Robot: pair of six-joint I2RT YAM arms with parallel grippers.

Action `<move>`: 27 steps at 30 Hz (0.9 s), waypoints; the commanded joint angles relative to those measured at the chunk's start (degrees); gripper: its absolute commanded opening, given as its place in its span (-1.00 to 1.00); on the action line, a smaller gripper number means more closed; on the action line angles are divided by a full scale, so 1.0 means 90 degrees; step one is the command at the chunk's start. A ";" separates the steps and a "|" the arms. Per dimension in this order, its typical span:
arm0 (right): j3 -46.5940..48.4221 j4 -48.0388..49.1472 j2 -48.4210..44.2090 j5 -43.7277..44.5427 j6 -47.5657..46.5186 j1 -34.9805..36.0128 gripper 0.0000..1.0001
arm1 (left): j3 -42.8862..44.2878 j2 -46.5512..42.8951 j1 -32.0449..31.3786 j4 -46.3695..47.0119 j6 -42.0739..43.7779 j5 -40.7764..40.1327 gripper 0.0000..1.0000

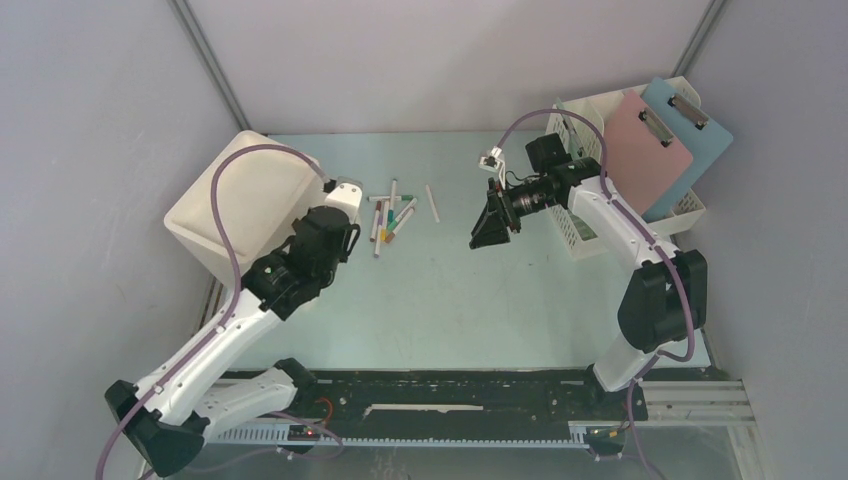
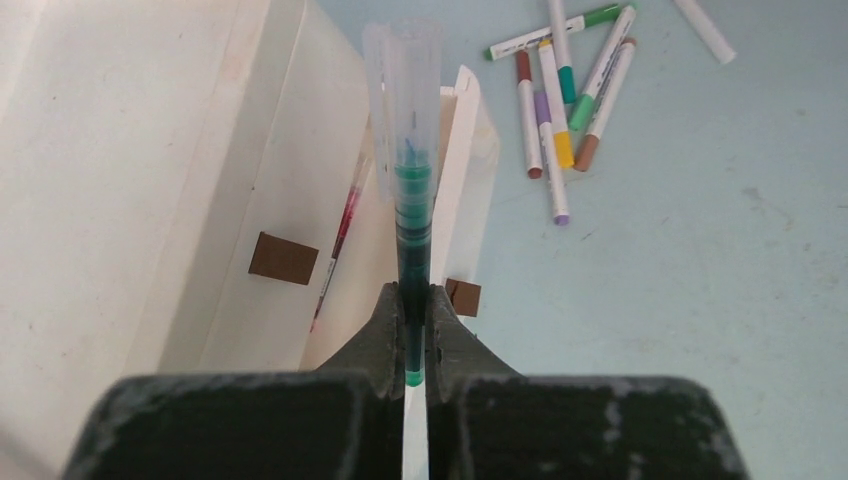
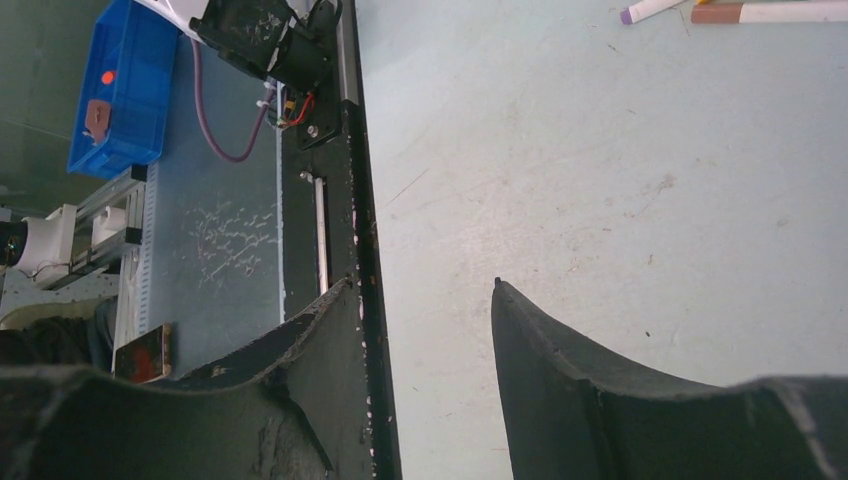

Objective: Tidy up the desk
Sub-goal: Place the stationery in the drawer.

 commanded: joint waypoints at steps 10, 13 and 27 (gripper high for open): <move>-0.0030 0.0047 -0.0218 -0.0039 -0.0167 -0.0057 0.19 | 0.0030 0.0746 0.0151 -0.0384 0.0518 -0.0946 -0.90; -0.0030 0.0049 -0.0212 -0.0037 -0.0177 -0.0057 0.19 | 0.0038 0.0994 0.0161 -0.0528 0.0521 -0.1209 -0.89; -0.0030 0.0008 -0.0167 -0.0057 -0.0224 -0.0070 0.19 | -0.0030 0.1402 0.0179 -0.0693 0.0463 -0.1653 -0.44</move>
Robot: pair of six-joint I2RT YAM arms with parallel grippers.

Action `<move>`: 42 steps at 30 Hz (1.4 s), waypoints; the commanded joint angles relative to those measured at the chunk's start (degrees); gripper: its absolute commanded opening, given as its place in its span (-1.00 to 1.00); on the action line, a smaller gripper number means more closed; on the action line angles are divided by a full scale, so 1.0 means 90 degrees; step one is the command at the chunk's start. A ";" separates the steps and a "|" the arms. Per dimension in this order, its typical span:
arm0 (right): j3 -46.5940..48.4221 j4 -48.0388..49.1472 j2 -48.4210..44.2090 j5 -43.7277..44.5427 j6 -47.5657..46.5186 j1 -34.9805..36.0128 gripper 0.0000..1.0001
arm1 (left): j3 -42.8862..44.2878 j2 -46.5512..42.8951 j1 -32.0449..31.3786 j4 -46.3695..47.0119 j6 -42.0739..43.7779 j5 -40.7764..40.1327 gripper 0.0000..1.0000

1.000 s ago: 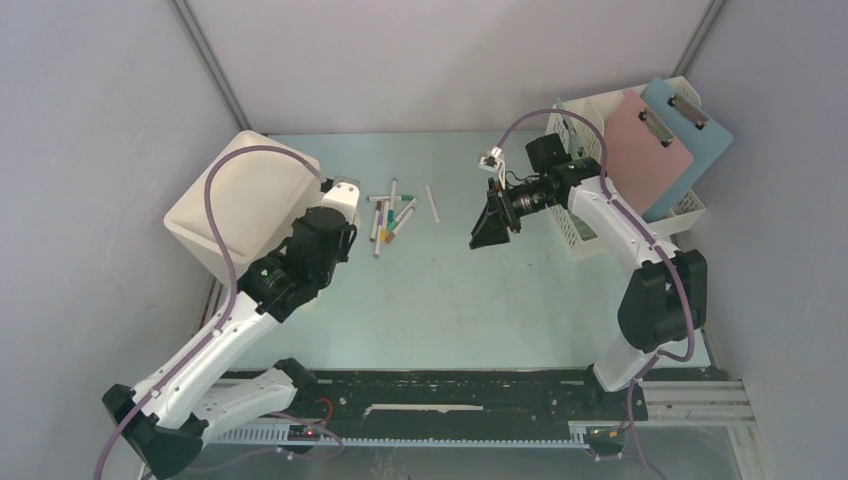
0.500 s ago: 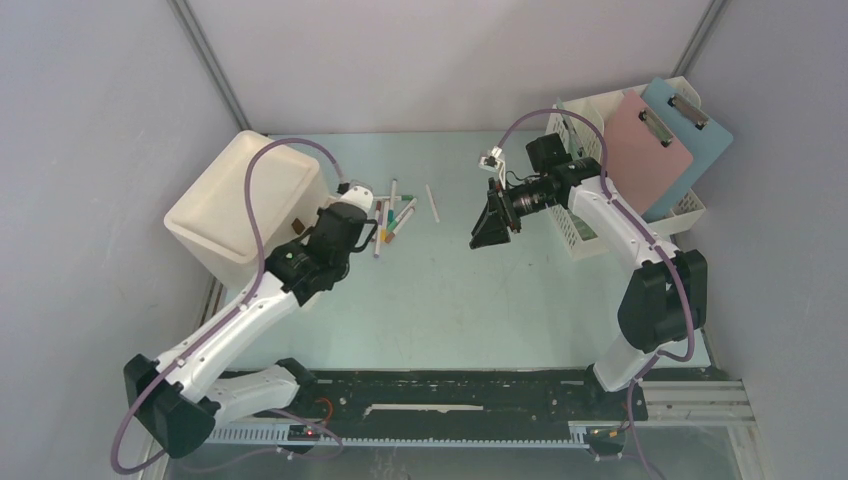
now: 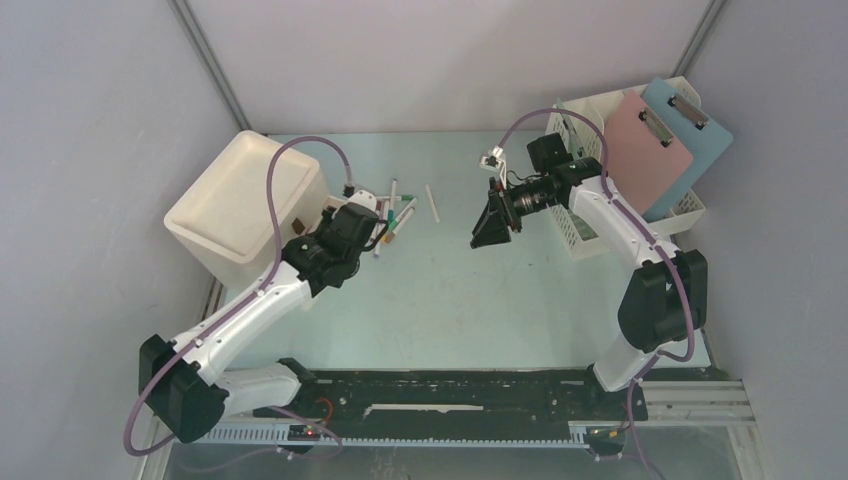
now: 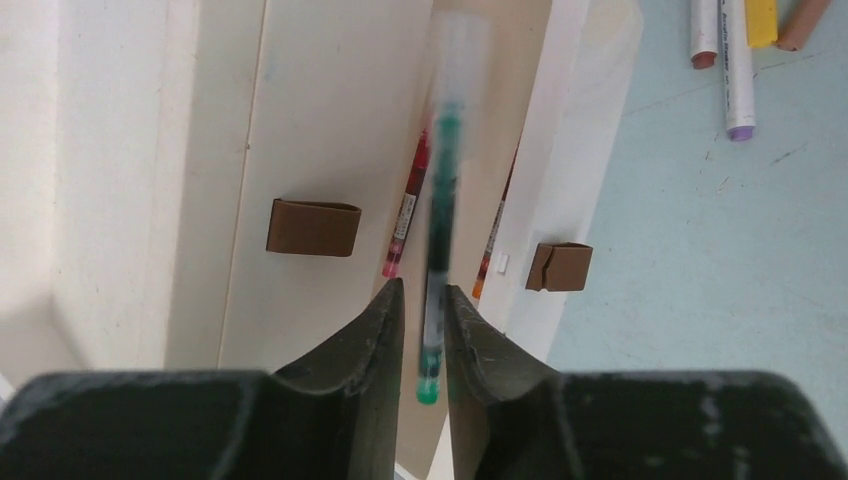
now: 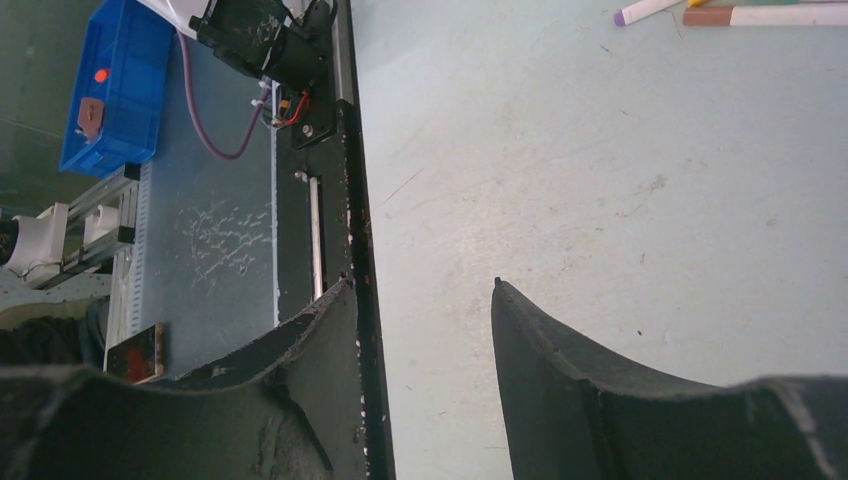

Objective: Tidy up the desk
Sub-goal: Place the stationery in the drawer, then close the drawer in the storage box.

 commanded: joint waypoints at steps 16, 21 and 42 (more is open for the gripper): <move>-0.0019 -0.0024 -0.0221 -0.0094 -0.0153 -0.0091 0.19 | 0.0064 -0.0101 0.0054 -0.0066 -0.0198 -0.0347 0.04; -0.0026 -0.0036 -0.0221 -0.0100 -0.0180 -0.0107 0.19 | 0.0038 -0.0416 0.0055 0.0096 -0.0381 -0.0015 0.20; -0.0037 -0.0046 -0.0249 -0.0096 -0.0208 -0.0131 0.19 | -0.1313 -0.2257 0.0066 0.2696 -0.1659 0.2600 1.00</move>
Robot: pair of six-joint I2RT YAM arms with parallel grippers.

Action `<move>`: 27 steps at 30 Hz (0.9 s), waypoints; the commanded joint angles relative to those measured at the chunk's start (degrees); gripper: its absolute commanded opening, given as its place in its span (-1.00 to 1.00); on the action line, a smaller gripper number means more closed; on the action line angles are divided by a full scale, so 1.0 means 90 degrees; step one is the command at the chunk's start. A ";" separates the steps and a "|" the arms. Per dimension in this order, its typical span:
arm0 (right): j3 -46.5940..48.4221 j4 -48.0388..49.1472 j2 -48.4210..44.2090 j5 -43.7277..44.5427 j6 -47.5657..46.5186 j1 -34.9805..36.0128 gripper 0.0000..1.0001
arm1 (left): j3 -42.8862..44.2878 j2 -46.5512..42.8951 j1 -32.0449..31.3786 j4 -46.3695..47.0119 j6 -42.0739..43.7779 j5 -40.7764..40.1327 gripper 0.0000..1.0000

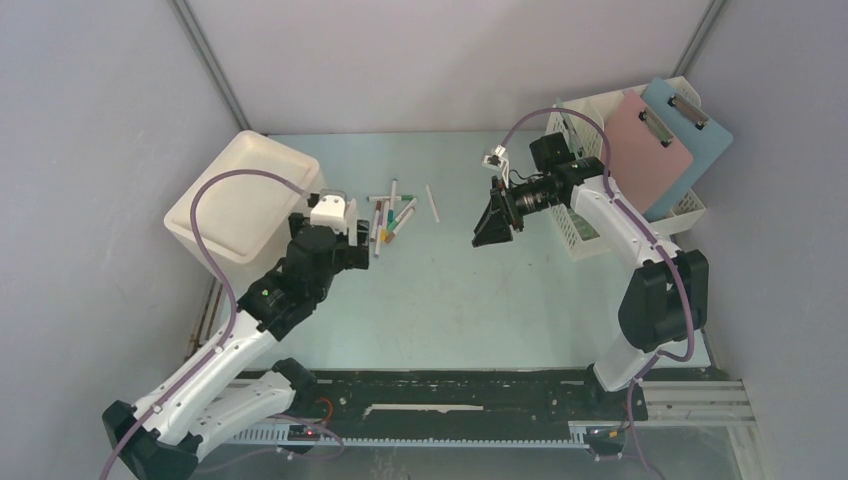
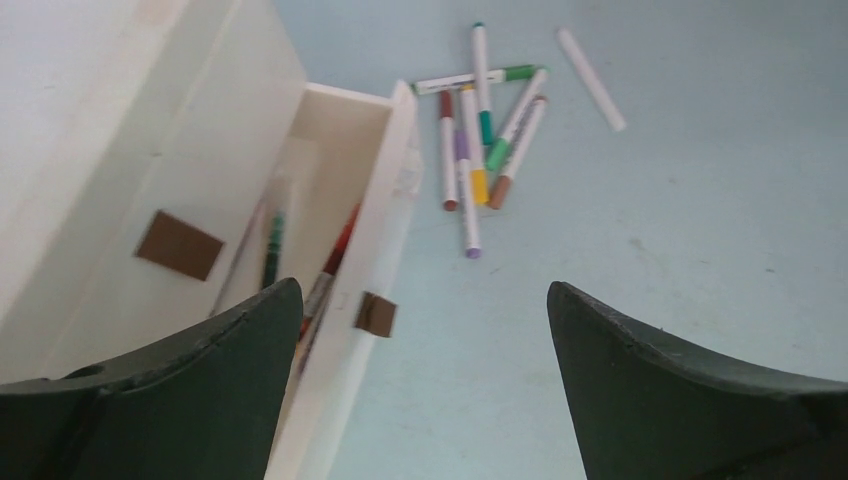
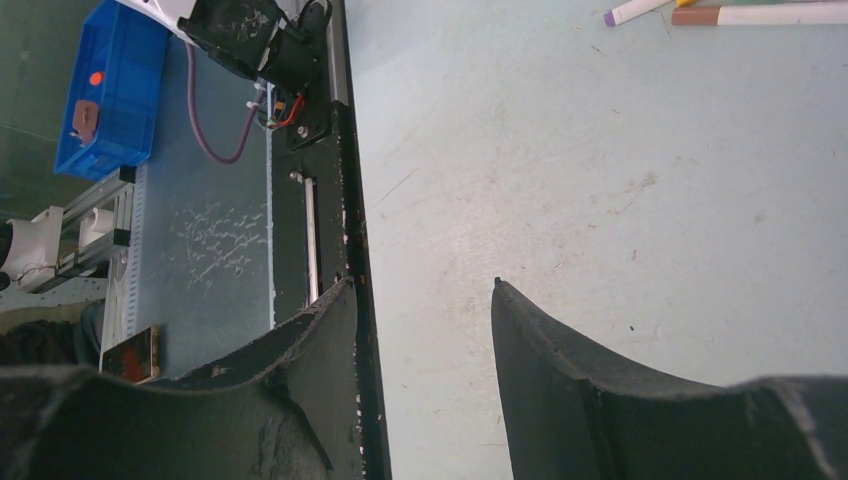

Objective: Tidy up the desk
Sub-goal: Close the drawer in the storage box.

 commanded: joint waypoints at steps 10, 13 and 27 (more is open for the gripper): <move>-0.0047 -0.0056 -0.0278 -0.0113 -0.0180 -0.0069 0.19 | -0.0291 0.0430 0.0031 0.0861 -0.0657 0.1550 0.99; -0.0042 -0.0066 -0.0275 -0.0114 -0.0183 -0.0073 0.19 | -0.0291 0.0709 0.0036 0.0853 -0.0644 0.1530 0.99; -0.0046 -0.0087 -0.0253 -0.0132 -0.0223 -0.0108 0.19 | -0.0075 0.2327 0.0031 0.0461 -0.0430 0.0696 0.62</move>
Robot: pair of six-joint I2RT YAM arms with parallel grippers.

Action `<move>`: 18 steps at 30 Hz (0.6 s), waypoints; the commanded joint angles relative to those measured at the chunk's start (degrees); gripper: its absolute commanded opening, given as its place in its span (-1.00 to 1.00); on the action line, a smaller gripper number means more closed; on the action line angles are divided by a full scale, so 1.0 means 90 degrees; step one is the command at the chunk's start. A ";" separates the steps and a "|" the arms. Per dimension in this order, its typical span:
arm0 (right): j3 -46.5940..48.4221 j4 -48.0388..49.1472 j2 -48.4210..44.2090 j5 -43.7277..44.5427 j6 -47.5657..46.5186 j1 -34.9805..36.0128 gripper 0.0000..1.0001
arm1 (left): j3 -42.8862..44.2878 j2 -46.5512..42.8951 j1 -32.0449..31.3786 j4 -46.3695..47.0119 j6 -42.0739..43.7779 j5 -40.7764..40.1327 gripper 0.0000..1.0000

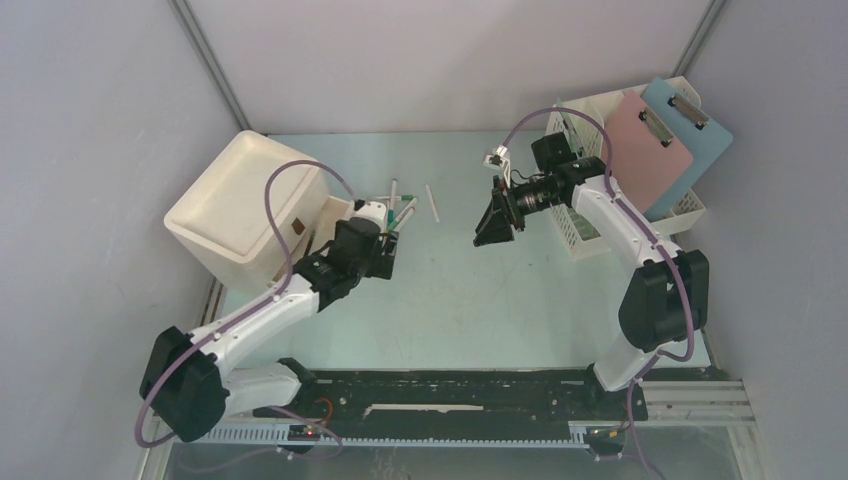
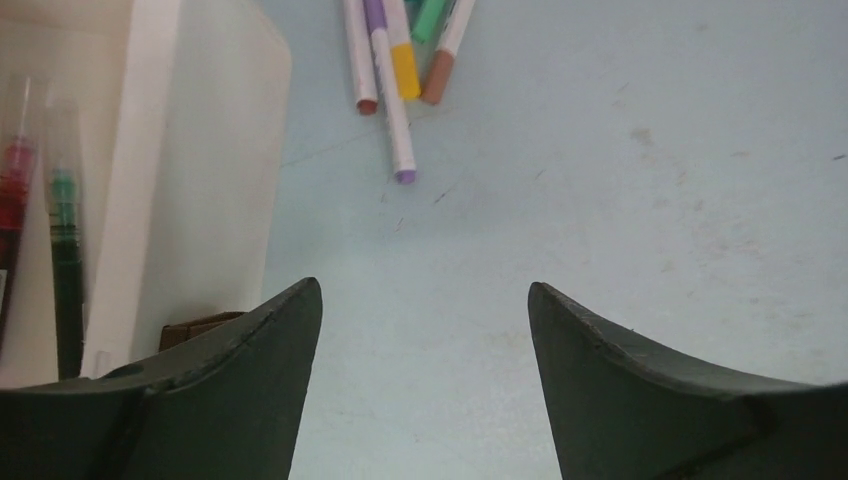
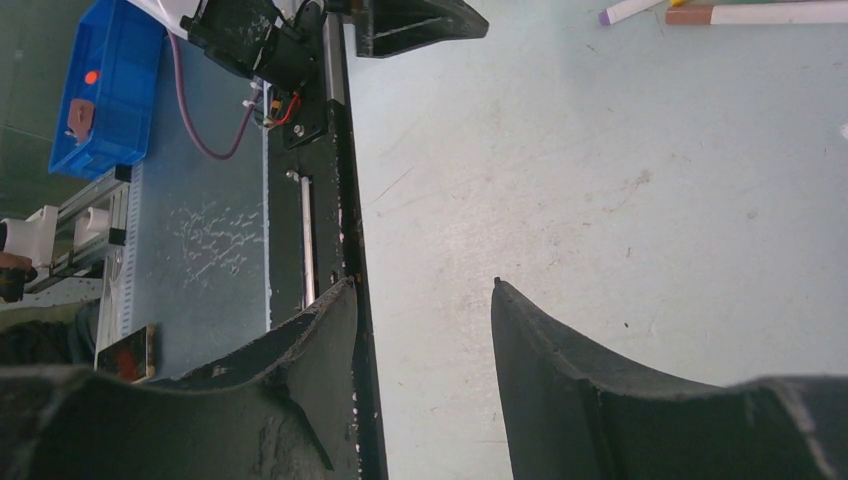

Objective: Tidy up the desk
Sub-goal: Close the drawer in the storage box.

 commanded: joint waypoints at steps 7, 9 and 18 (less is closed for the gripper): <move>-0.0049 -0.0059 -0.0239 -0.0130 -0.0140 -0.0065 0.18 | 0.0316 0.0931 0.0140 -0.0304 0.0255 -0.1714 -0.60; -0.0042 -0.0056 -0.0238 -0.0131 -0.0144 -0.0072 0.19 | 0.0339 0.1013 0.0342 -0.0345 0.0276 -0.1865 -0.68; -0.0047 -0.0080 -0.0220 -0.0140 -0.0173 -0.0074 0.19 | 0.0565 0.0947 0.0959 -0.0222 0.0170 -0.2719 0.30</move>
